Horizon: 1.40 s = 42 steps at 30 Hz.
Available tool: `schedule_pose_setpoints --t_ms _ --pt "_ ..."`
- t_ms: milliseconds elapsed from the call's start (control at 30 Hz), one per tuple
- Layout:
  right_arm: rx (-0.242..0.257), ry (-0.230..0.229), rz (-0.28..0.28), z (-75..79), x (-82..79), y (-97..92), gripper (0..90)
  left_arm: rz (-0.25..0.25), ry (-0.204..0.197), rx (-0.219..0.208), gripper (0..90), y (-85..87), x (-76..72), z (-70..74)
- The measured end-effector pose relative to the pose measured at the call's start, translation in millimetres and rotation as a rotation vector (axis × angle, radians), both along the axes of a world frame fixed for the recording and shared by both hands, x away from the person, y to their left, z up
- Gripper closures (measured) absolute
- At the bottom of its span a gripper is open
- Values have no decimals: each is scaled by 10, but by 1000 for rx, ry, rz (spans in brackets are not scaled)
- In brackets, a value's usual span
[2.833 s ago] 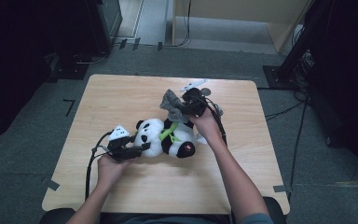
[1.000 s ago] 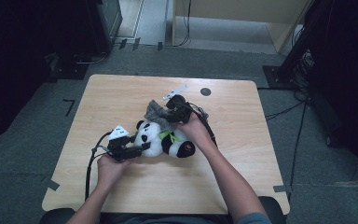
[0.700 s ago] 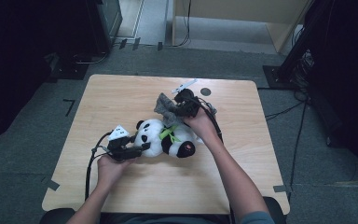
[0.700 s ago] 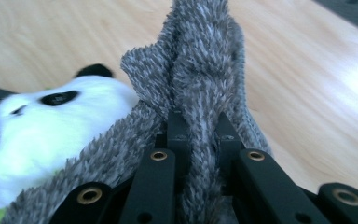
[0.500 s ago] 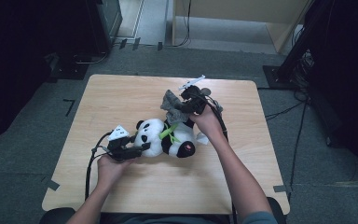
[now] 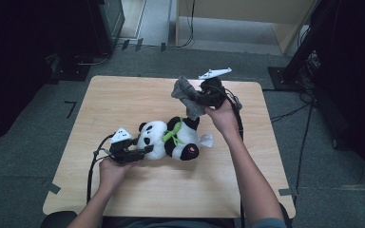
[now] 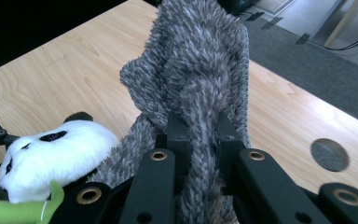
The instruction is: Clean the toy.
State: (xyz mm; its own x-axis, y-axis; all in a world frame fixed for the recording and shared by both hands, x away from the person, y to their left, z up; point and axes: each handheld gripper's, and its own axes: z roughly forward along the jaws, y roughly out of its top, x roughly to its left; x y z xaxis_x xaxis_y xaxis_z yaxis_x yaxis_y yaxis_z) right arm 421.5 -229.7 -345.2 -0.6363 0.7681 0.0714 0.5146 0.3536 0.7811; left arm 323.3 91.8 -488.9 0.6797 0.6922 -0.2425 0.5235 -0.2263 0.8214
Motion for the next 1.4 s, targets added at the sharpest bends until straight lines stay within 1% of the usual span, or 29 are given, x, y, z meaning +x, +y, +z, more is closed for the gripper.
schedule_pose_setpoints --t_ms 67,100,167,233,267,300,333,367,400,433,467,500,533,600,633,667,733,800,833,933,1033,1067,1167,1200,1233,1267,1333,1367,1400 --pt "4 2 -1 6 -11 -34 823 0 -1 3 406 -2 0 2" --pt "-6 5 -11 5 -26 -98 825 0 2 3 406 -2 1 4" --pt "-22 10 -23 -18 -31 -160 825 2 8 4 406 -5 6 11" --pt "-6 35 -24 -63 -42 -209 825 2 11 4 406 -7 5 13" --pt "-6 35 -24 -63 -42 -209 825 2 14 4 406 -9 5 15" --pt "15 71 -7 -123 -72 -218 824 2 14 5 406 -10 5 16" --pt "15 71 -7 -123 -72 -218 824 1 15 5 406 -10 7 18" --pt "28 78 8 -160 -98 -213 824 -1 13 6 406 -9 11 18" --pt "50 95 38 -236 -146 -192 824 1 15 8 406 -12 12 22" --pt "55 104 49 -276 -169 -172 824 3 18 8 406 -14 13 24" --pt "52 110 60 -316 -189 -150 823 6 20 8 406 -17 12 27" --pt "45 125 69 -350 -201 -124 822 8 22 7 406 -19 12 28" --pt "45 125 69 -350 -201 -124 822 8 22 7 406 -19 12 28" --pt "55 103 83 -410 -248 -87 818 6 22 6 405 -16 15 27" --pt "55 103 83 -410 -248 -87 818 6 22 6 406 -16 15 27" --pt "54 112 96 -448 -256 -71 812 6 21 5 406 -19 14 28" --pt "46 104 106 -481 -262 -72 813 6 21 4 406 -19 15 29" --pt "61 90 104 -509 -278 -101 812 -2 20 4 405 -14 21 28" --pt "61 90 104 -509 -278 -101 812 -2 20 4 406 -14 21 28" --pt "83 83 109 -557 -293 -156 806 -13 17 10 405 -11 26 32" --pt "109 113 121 -588 -287 -213 799 -17 13 15 404 -12 24 33" --pt "106 114 125 -590 -299 -235 802 -18 8 15 404 -15 20 32" --pt "89 78 114 -605 -349 -261 803 -23 5 19 402 -12 19 32" --pt "89 78 114 -605 -349 -261 803 -24 4 18 402 -11 19 31" --pt "94 76 102 -613 -362 -282 803 -26 4 20 402 -9 19 31" --pt "111 76 87 -641 -370 -340 804 -29 1 21 402 -6 20 30" --pt "117 84 79 -651 -367 -369 804 -30 -1 18 402 -4 23 26" --pt "119 81 71 -669 -366 -412 804 -29 0 16 402 -2 25 26" --pt "119 81 71 -669 -366 -412 804 -29 0 16 401 -2 25 26"
